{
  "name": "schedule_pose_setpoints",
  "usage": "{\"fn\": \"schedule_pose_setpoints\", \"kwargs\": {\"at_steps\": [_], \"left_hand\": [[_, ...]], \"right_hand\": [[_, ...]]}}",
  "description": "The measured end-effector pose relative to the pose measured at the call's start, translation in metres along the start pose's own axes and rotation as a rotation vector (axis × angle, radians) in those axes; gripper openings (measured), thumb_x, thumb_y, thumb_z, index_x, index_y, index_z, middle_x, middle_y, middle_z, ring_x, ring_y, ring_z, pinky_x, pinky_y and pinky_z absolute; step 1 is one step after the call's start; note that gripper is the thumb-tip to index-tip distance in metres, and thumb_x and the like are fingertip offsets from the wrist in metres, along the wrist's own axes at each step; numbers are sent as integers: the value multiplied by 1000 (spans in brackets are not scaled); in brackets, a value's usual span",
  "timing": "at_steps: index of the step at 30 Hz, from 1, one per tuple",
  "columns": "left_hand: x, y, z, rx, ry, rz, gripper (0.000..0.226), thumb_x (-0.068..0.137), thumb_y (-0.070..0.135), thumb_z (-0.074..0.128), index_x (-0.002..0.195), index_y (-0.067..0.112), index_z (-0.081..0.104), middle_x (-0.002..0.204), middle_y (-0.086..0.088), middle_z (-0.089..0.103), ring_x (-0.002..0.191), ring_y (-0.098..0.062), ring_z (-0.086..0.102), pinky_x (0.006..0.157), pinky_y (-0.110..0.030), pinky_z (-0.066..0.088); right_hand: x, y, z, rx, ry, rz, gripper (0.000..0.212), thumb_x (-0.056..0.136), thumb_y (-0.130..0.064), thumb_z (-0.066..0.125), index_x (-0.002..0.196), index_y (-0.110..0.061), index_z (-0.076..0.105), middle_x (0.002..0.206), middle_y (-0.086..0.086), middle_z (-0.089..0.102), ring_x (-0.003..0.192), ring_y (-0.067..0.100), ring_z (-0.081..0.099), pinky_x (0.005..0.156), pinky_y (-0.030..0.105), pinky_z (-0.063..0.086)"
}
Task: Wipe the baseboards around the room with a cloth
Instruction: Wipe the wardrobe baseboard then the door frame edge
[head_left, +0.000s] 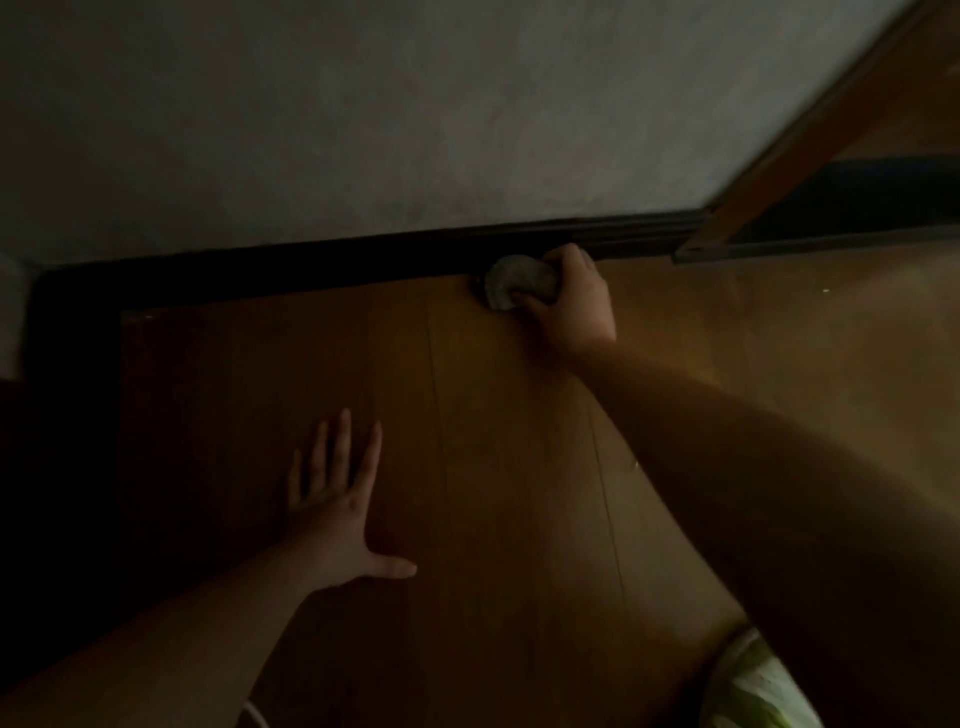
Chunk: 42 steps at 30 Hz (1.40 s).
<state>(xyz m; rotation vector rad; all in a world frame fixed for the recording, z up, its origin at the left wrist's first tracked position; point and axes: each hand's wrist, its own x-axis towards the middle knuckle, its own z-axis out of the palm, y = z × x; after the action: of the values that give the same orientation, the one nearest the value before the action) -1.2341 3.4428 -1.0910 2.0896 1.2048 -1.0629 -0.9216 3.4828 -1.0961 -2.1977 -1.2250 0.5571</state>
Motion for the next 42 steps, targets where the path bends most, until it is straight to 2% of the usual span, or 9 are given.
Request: {"fn": "schedule_pose_setpoints", "kwargs": {"at_steps": [5,11,14,17,24,26,30,37,42], "left_hand": [[-1,1,0,-33,2,17,156,49,92,64,128,31,-56,129,-6,-68,130,-34,-52,113,-52,-21],[-3,1,0,-38,-1,18,156,47,93,62,128,30,-56,131,-7,-67,127,-34,-54,115,-55,-19],[-3,2,-1,-24,-4,17,155,50,93,61,127,29,-58,130,-9,-67,131,-36,-50,115,-56,-17],[-3,0,-3,-31,-5,25,156,49,93,63,128,29,-56,131,-8,-66,132,-36,-49,114,-56,-19],[-1,-2,-2,-14,4,23,157,47,95,61,127,30,-58,134,-9,-65,132,-34,-50,116,-55,-17],[0,-2,-1,-3,-5,16,156,48,95,59,127,28,-57,133,-9,-65,132,-35,-50,115,-56,-18],[1,-3,0,9,-34,25,149,54,93,58,128,26,-53,133,-9,-65,131,-36,-51,116,-57,-18],[0,-3,0,-20,-14,34,156,49,92,62,129,31,-56,131,-7,-67,129,-34,-52,113,-55,-21],[0,-2,1,-21,-19,18,157,47,94,62,128,30,-57,130,-7,-67,129,-34,-52,115,-56,-19]], "right_hand": [[7,46,-47,-104,101,94,45,79,-28,78,113,-8,55,115,13,58,107,28,56,81,29,40],[-2,76,-78,-55,329,375,48,81,-19,74,123,-10,52,128,10,52,121,28,50,103,41,44],[-16,53,-62,1,326,303,46,81,-23,74,120,-13,52,125,6,52,116,22,51,97,33,44],[-37,16,-23,62,262,215,42,78,-23,76,112,-12,54,114,8,54,107,24,54,91,35,46],[-69,-90,82,255,39,-8,44,77,-21,78,113,-9,57,112,10,56,109,25,52,92,29,41],[-67,-116,95,323,55,1,46,78,-22,78,117,-10,57,116,8,54,111,22,50,91,23,37],[-57,-143,104,358,52,7,47,80,-18,77,120,-9,55,120,9,53,116,22,47,95,28,39],[-21,-56,26,94,165,12,43,73,-15,79,110,-6,58,111,15,56,106,31,54,87,28,38],[-5,20,-58,-22,301,135,43,74,-19,79,110,-6,58,113,16,56,106,31,55,80,25,37]]}}
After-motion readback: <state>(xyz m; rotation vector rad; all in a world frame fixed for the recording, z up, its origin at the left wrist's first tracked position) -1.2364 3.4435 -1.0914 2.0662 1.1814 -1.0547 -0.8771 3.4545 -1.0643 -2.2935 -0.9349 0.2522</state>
